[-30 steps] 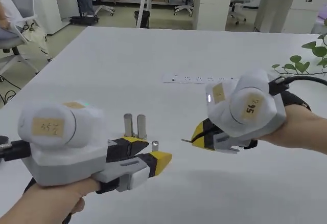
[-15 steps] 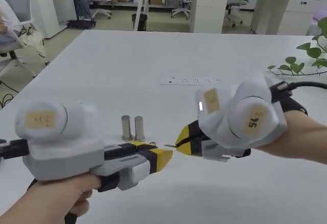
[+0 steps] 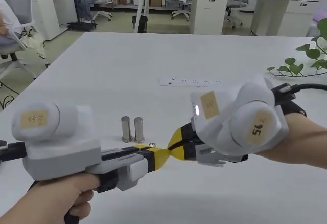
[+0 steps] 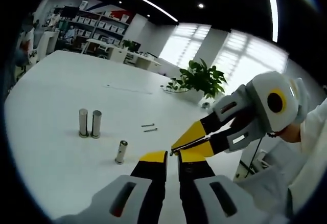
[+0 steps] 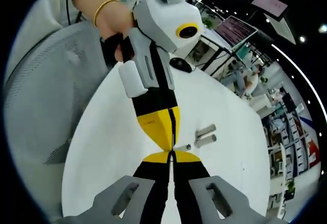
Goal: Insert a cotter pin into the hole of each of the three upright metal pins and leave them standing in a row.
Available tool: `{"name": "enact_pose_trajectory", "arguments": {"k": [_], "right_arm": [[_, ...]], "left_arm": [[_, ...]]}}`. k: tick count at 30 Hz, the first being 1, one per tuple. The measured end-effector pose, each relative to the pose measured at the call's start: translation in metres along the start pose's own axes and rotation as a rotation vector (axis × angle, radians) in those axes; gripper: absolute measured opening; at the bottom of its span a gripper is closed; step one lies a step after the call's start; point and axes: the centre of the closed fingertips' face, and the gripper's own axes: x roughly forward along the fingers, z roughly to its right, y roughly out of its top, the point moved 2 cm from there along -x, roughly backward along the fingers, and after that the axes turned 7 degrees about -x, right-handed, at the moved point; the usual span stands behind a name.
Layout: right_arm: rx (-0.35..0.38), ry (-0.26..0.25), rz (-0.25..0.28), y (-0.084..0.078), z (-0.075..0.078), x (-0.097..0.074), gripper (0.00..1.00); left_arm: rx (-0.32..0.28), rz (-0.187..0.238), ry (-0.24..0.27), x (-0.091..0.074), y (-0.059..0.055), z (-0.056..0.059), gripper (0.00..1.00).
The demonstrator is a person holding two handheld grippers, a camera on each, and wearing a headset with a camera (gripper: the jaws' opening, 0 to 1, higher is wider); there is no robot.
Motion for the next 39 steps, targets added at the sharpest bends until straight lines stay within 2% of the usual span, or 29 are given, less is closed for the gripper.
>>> {"name": "enact_pose_trajectory", "arguments": {"k": [6, 12, 18, 24, 29, 32, 33, 34, 37, 39], "right_arm": [[-0.016, -0.001, 0.006, 0.003, -0.001, 0.0, 0.02], [-0.037, -0.005, 0.005, 0.005, -0.001, 0.0, 0.02], [0.014, 0.006, 0.013, 0.005, -0.002, 0.002, 0.03], [0.043, -0.005, 0.029, 0.004, -0.002, 0.003, 0.05], [0.107, 0.001, 0.039, -0.002, -0.003, 0.0, 0.08], [0.241, 0.035, 0.097, -0.002, -0.006, -0.003, 0.09], [0.255, 0.037, 0.102, -0.003, -0.006, -0.003, 0.09], [0.287, 0.046, 0.108, -0.004, -0.007, -0.004, 0.09], [0.31, 0.042, 0.119, -0.008, -0.005, -0.007, 0.1], [0.334, 0.063, 0.14, -0.007, -0.008, -0.01, 0.11]], "left_arm": [[-0.032, 0.006, -0.008, -0.001, 0.0, 0.0, 0.01], [-0.079, 0.013, -0.023, -0.003, 0.001, -0.001, 0.0], [-0.105, 0.007, -0.032, -0.003, -0.001, -0.002, 0.0], [-0.074, 0.004, -0.025, -0.004, -0.002, -0.002, 0.0], [-0.046, -0.001, -0.008, -0.005, -0.002, -0.006, 0.0], [0.008, -0.015, 0.001, -0.006, -0.003, -0.008, 0.0], [0.018, -0.017, -0.001, -0.006, -0.004, -0.007, 0.0], [0.072, -0.013, -0.023, -0.007, -0.002, -0.004, 0.0], [0.133, -0.028, -0.027, -0.008, -0.004, -0.001, 0.0], [0.174, -0.045, -0.03, -0.008, -0.006, -0.001, 0.0]]}}
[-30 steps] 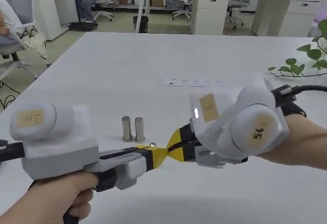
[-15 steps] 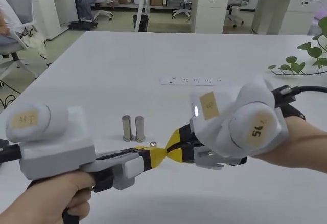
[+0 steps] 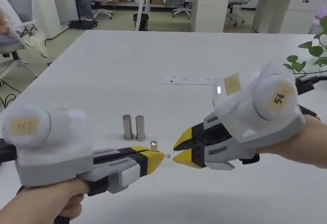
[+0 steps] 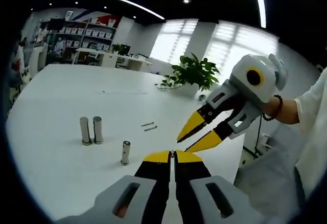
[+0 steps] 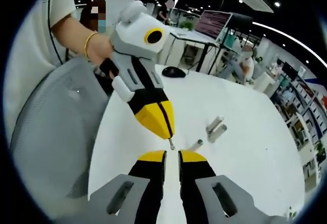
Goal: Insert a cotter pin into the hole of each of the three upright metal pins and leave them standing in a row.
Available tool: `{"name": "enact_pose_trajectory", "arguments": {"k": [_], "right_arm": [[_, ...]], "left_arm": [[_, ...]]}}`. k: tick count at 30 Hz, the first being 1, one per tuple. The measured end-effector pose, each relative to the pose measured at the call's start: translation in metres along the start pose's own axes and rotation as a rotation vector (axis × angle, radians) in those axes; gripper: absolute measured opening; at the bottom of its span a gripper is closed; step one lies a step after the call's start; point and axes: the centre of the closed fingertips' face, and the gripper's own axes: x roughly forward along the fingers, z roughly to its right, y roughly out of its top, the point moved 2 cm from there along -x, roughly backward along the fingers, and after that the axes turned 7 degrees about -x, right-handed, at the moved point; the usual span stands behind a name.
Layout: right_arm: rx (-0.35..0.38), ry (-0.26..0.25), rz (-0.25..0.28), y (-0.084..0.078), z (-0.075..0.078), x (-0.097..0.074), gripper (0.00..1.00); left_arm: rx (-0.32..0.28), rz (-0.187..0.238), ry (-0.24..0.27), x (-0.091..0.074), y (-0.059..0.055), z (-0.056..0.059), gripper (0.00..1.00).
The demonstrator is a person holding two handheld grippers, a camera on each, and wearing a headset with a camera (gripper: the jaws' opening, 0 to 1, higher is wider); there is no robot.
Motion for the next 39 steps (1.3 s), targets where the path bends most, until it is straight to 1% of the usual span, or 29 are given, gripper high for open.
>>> {"name": "enact_pose_trajectory", "arguments": {"k": [1, 2, 3, 4, 5, 7, 8, 9, 11, 13, 14, 16, 17, 18, 20, 21, 22, 25, 28, 31, 33, 39], "right_arm": [[0.017, 0.019, 0.006, 0.0, -0.003, 0.0, 0.11], [0.024, 0.032, 0.007, -0.001, -0.004, -0.001, 0.11], [0.034, 0.035, 0.005, -0.003, -0.005, -0.001, 0.11], [0.036, 0.039, 0.002, -0.004, -0.005, -0.001, 0.11], [0.037, 0.055, -0.001, -0.005, -0.008, 0.0, 0.11], [0.04, 0.067, -0.003, -0.007, -0.01, 0.0, 0.11], [0.044, 0.081, -0.002, -0.007, -0.013, 0.0, 0.11], [0.051, 0.094, 0.002, -0.008, -0.015, 0.001, 0.11], [0.059, 0.106, 0.011, -0.008, -0.017, 0.002, 0.12], [0.059, 0.115, 0.02, -0.008, -0.019, 0.002, 0.12], [0.06, 0.128, 0.024, -0.008, -0.021, 0.002, 0.12], [0.066, 0.146, 0.045, -0.006, -0.024, 0.002, 0.12], [0.065, 0.155, 0.047, -0.006, -0.025, 0.002, 0.12], [0.06, 0.161, 0.046, -0.007, -0.027, 0.002, 0.12], [0.06, 0.173, 0.057, -0.007, -0.029, 0.002, 0.12], [0.071, 0.188, 0.072, -0.005, -0.031, 0.001, 0.12], [0.075, 0.197, 0.078, -0.005, -0.033, 0.001, 0.12], [0.056, 0.224, 0.091, -0.003, -0.038, 0.0, 0.1], [0.056, 0.24, 0.099, -0.001, -0.042, 0.0, 0.09], [0.043, 0.251, 0.092, -0.001, -0.044, 0.0, 0.06], [0.049, 0.26, 0.091, -0.001, -0.045, 0.0, 0.06], [0.047, 0.278, 0.106, 0.001, -0.047, -0.001, 0.05]], "left_arm": [[0.016, -0.006, -0.002, 0.0, -0.001, 0.0, 0.0], [0.046, -0.014, -0.008, 0.001, -0.003, 0.001, 0.0], [0.06, -0.018, -0.013, 0.001, -0.004, 0.002, 0.0], [0.086, -0.027, -0.017, 0.001, -0.006, 0.004, 0.0], [0.102, -0.035, -0.018, 0.001, -0.007, 0.004, 0.0], [0.147, -0.052, -0.032, 0.001, -0.01, 0.007, 0.0], [0.155, -0.053, -0.037, 0.001, -0.011, 0.009, 0.0], [0.18, -0.06, -0.05, 0.001, -0.013, 0.012, 0.0], [0.208, -0.069, -0.064, 0.0, -0.015, 0.016, 0.0], [0.235, -0.076, -0.073, -0.001, -0.016, 0.018, 0.0], [0.25, -0.081, -0.078, -0.001, -0.017, 0.019, 0.0], [0.26, -0.084, -0.095, -0.002, -0.018, 0.02, 0.0], [0.27, -0.084, -0.107, -0.002, -0.019, 0.022, 0.0], [0.28, -0.075, -0.125, -0.003, -0.018, 0.025, 0.0], [0.287, -0.074, -0.141, -0.004, -0.018, 0.028, 0.0], [0.3, -0.072, -0.147, -0.004, -0.018, 0.029, 0.0], [0.321, -0.075, -0.166, -0.005, -0.018, 0.032, 0.0], [0.334, -0.078, -0.19, -0.006, -0.019, 0.036, 0.0], [0.344, -0.082, -0.21, -0.006, -0.021, 0.039, 0.0], [0.352, -0.09, -0.219, -0.006, -0.023, 0.04, 0.0], [0.356, -0.093, -0.224, -0.007, -0.024, 0.04, 0.0], [0.354, -0.085, -0.241, -0.009, -0.023, 0.042, 0.0]]}}
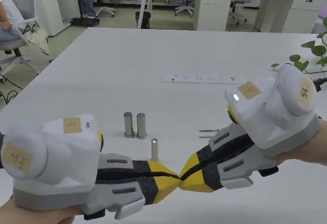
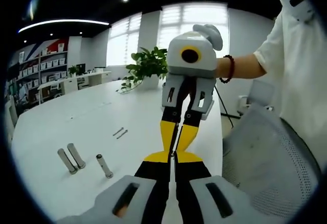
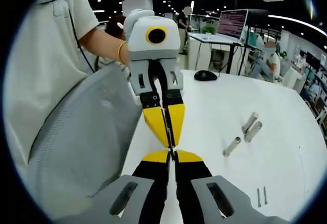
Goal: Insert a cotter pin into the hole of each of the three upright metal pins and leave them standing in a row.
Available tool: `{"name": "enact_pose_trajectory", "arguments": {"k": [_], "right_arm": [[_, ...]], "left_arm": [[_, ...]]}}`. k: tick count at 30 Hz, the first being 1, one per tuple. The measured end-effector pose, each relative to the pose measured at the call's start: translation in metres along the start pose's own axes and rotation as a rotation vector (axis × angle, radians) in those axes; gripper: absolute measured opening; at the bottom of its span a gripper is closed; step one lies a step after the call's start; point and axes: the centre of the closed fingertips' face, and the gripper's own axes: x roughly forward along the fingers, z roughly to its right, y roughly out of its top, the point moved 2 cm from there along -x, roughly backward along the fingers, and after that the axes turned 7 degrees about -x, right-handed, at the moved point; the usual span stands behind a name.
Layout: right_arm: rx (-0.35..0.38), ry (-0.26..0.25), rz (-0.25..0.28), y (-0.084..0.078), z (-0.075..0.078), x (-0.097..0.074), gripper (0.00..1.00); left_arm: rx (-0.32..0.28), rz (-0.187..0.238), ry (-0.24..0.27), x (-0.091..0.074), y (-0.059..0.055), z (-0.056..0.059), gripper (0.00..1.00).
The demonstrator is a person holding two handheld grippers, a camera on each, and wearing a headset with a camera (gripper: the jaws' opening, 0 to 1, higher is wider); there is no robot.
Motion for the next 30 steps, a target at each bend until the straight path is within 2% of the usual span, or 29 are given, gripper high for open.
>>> {"name": "enact_pose_trajectory", "arguments": {"k": [6, 17, 22, 26, 27, 30], "right_arm": [[-0.038, -0.006, -0.001, 0.003, 0.001, -0.001, 0.04], [-0.104, -0.025, -0.097, 0.003, 0.005, -0.003, 0.03], [-0.108, -0.03, -0.15, -0.002, 0.009, -0.006, 0.03], [-0.126, -0.042, -0.226, -0.011, 0.017, -0.008, 0.03], [-0.128, -0.045, -0.233, -0.012, 0.019, -0.008, 0.03], [-0.127, -0.05, -0.248, -0.013, 0.024, -0.009, 0.03]], "left_arm": [[-0.004, 0.009, -0.003, -0.001, 0.002, -0.001, 0.0], [0.002, 0.016, 0.041, 0.002, 0.003, -0.005, 0.02], [-0.006, 0.019, 0.075, 0.002, 0.002, -0.01, 0.11], [-0.014, 0.017, 0.105, 0.001, 0.001, -0.016, 0.15], [-0.005, 0.02, 0.135, -0.001, 0.002, -0.021, 0.16], [0.002, 0.011, 0.18, -0.004, -0.002, -0.03, 0.19]]}}
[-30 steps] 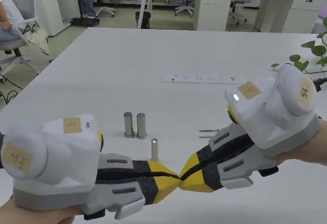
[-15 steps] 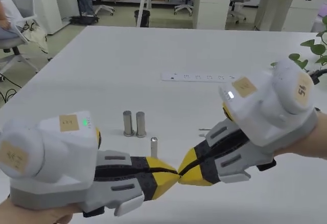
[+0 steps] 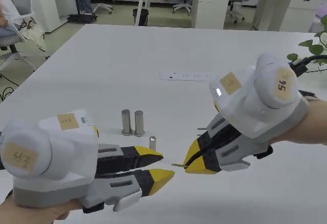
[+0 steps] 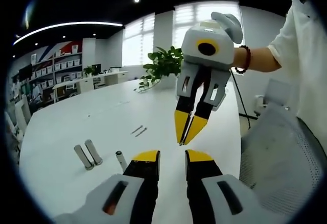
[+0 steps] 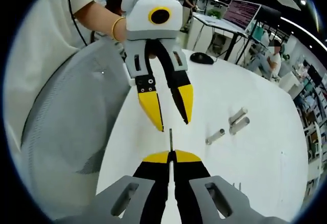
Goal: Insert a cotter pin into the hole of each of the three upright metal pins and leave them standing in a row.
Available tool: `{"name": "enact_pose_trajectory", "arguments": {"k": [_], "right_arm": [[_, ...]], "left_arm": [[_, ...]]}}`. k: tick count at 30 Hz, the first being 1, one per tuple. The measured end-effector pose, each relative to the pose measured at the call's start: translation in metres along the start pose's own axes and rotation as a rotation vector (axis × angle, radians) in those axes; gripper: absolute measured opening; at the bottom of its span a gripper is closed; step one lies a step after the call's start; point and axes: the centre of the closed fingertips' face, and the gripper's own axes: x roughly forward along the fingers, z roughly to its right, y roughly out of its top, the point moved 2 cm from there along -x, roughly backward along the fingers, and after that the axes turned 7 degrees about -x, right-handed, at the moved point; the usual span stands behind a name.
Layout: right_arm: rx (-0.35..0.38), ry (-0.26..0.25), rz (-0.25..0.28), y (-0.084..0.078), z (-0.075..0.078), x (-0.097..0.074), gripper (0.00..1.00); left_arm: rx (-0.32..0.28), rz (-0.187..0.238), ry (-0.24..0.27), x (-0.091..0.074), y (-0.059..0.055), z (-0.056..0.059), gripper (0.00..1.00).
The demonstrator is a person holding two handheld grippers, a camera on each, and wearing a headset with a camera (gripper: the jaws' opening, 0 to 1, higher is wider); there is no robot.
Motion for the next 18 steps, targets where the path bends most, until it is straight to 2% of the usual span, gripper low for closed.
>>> {"name": "enact_pose_trajectory", "arguments": {"k": [4, 7, 11, 18], "right_arm": [[-0.025, -0.005, -0.047, -0.005, 0.005, 0.003, 0.03], [-0.025, 0.002, -0.065, -0.007, 0.007, 0.007, 0.03], [0.001, -0.008, -0.124, -0.016, 0.015, 0.011, 0.03], [0.017, -0.024, -0.183, -0.026, 0.028, 0.016, 0.03]], "left_arm": [[-0.012, -0.004, 0.059, -0.001, -0.006, -0.014, 0.21], [-0.013, -0.026, 0.117, -0.001, -0.012, -0.026, 0.22], [-0.025, -0.028, 0.16, 0.002, -0.015, -0.037, 0.24], [-0.013, -0.071, 0.23, 0.01, -0.022, -0.055, 0.25]]}}
